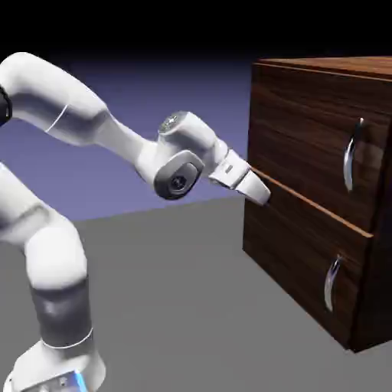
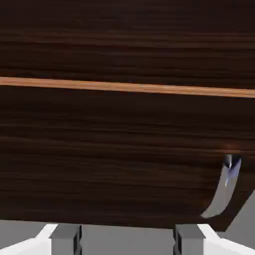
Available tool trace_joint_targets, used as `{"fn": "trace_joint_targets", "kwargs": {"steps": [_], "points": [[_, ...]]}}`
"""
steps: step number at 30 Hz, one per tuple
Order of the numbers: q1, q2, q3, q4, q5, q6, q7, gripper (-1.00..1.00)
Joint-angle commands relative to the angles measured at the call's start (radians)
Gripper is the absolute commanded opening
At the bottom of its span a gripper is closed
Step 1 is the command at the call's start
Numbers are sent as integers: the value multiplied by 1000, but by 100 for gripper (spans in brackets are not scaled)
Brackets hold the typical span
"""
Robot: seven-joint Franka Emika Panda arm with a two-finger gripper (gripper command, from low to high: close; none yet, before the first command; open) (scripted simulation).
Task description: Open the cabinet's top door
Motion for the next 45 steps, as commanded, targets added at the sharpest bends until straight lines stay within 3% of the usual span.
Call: {"fn": "trace_joint_targets", "kwargs": {"steps": [1, 45], "points": [[17, -6, -19, 9, -44, -2, 31, 0], [777, -286, -842, 414, -1957, -107, 1372, 0]]}}
